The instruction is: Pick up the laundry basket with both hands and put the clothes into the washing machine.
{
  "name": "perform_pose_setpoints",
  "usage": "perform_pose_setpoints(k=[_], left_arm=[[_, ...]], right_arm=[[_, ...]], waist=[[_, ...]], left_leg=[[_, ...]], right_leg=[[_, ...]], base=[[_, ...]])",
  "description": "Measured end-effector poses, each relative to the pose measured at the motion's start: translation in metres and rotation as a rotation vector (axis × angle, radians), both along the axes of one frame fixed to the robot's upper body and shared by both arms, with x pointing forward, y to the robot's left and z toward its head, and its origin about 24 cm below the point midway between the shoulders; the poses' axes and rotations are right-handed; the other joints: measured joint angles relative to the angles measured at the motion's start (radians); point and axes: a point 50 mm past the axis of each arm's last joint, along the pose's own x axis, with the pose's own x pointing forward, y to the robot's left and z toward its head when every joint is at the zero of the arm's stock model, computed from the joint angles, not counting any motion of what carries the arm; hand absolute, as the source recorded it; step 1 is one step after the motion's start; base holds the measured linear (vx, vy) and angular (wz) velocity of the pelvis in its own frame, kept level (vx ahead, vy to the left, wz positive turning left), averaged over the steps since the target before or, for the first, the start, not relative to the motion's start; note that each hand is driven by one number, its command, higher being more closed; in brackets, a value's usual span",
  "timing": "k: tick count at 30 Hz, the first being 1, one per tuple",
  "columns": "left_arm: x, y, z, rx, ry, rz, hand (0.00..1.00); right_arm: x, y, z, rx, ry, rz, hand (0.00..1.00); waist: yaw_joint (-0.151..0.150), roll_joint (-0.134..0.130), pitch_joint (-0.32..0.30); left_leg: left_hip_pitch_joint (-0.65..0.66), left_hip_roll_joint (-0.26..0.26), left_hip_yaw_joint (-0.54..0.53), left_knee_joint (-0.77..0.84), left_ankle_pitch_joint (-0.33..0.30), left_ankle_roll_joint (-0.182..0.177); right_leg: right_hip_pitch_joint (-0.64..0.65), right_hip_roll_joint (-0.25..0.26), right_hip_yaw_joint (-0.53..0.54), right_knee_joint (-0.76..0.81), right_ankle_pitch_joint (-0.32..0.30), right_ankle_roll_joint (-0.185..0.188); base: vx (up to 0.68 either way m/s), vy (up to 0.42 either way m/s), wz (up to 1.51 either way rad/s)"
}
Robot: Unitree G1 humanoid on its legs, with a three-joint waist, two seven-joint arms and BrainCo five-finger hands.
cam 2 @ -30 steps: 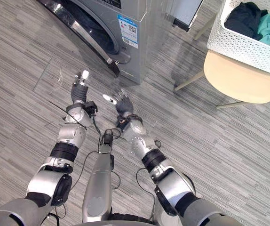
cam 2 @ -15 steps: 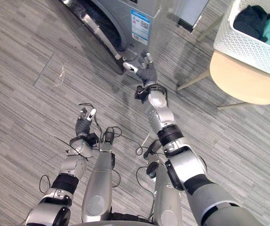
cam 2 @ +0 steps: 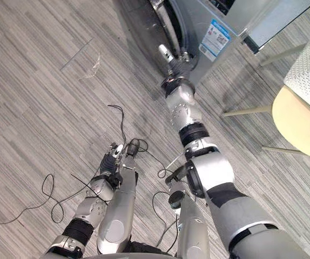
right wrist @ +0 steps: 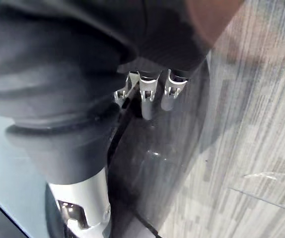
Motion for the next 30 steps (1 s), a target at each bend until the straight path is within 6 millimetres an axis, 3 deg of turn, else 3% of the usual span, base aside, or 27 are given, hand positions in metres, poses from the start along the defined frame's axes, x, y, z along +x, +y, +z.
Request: perform_pose_setpoints(k=[3, 6, 9, 12, 15, 16, 18, 20, 24, 30], left_arm=[[-0.003, -0.014, 0.010, -0.055, -0.051, -0.048, 0.00], [-0.007, -0.015, 0.006, -0.064, -0.037, -0.055, 0.00], [-0.004, -0.020, 0.010, -0.074, -0.052, -0.075, 0.00], [0.010, -0.025, 0.025, -0.067, -0.102, -0.097, 0.00], [0.026, -0.031, 0.046, -0.059, -0.165, -0.099, 0.00], [0.028, -0.032, 0.049, -0.061, -0.170, -0.097, 0.00], [0.032, -0.038, 0.054, -0.075, -0.169, -0.082, 0.00], [0.032, -0.043, 0.055, -0.094, -0.162, -0.080, 0.00], [0.031, -0.040, 0.049, -0.120, -0.117, -0.022, 0.00], [0.038, -0.044, 0.042, -0.075, -0.065, -0.041, 0.00]], right_arm=[[0.002, -0.030, 0.016, -0.050, -0.036, -0.083, 0.00], [0.001, -0.026, 0.016, -0.098, -0.035, -0.074, 0.00], [-0.006, -0.010, 0.010, -0.083, -0.064, -0.009, 0.00], [-0.024, 0.028, -0.018, -0.046, -0.087, 0.118, 0.00], [-0.054, 0.096, -0.057, -0.040, -0.038, 0.366, 0.00], [-0.061, 0.110, -0.064, -0.042, -0.022, 0.418, 0.00], [-0.093, 0.158, -0.090, -0.085, 0.039, 0.623, 0.00], [-0.107, 0.173, -0.104, -0.171, 0.056, 0.725, 0.00], [-0.106, 0.169, -0.108, -0.147, 0.077, 0.720, 0.00], [-0.093, 0.154, -0.119, -0.100, 0.154, 0.640, 0.00]], waist=[[0.012, 0.029, 0.011], [0.006, 0.029, 0.011], [0.005, 0.029, 0.011], [0.002, 0.027, 0.010], [-0.008, 0.025, 0.007], [-0.007, 0.025, 0.005], [0.008, 0.027, -0.007], [0.020, 0.025, -0.013], [0.026, 0.014, -0.020], [0.008, 0.007, -0.023]], left_leg=[[-0.006, -0.003, -0.026, -0.030, 0.012, -0.001], [-0.003, 0.003, -0.030, -0.032, 0.014, -0.001], [-0.005, 0.018, -0.018, -0.030, 0.014, -0.002], [-0.004, 0.037, 0.011, -0.015, 0.016, -0.006], [-0.004, 0.054, 0.024, 0.017, 0.021, -0.014], [-0.005, 0.056, 0.024, 0.020, 0.021, -0.014], [-0.005, 0.063, 0.026, 0.023, 0.026, -0.020], [-0.005, 0.065, 0.031, 0.030, 0.027, -0.021], [-0.005, 0.058, 0.035, 0.056, 0.027, -0.021], [-0.002, 0.054, 0.040, 0.043, 0.023, -0.024]], right_leg=[[-0.002, -0.010, -0.044, 0.027, -0.033, 0.000], [-0.006, -0.014, -0.053, 0.058, -0.059, -0.005], [-0.017, -0.011, -0.058, 0.072, -0.068, -0.012], [-0.017, -0.008, -0.074, 0.076, -0.066, -0.015], [-0.017, -0.003, -0.073, 0.102, -0.063, -0.027], [-0.017, -0.002, -0.072, 0.104, -0.066, -0.032], [-0.017, 0.004, -0.072, 0.106, -0.070, -0.039], [-0.014, 0.004, -0.068, 0.108, -0.072, -0.041], [-0.001, -0.001, -0.055, 0.108, -0.072, -0.040], [-0.007, -0.002, -0.038, 0.103, -0.076, -0.034]], base=[[0.01, -0.031, 0.29], [0.03, -0.036, 0.10], [0.04, -0.056, -0.13], [0.06, -0.068, -0.22], [0.06, -0.056, -0.11], [0.06, -0.060, -0.04], [0.06, -0.044, 0.01], [0.08, -0.011, 0.03], [0.03, 0.045, 0.03], [-0.06, 0.043, 0.00]])
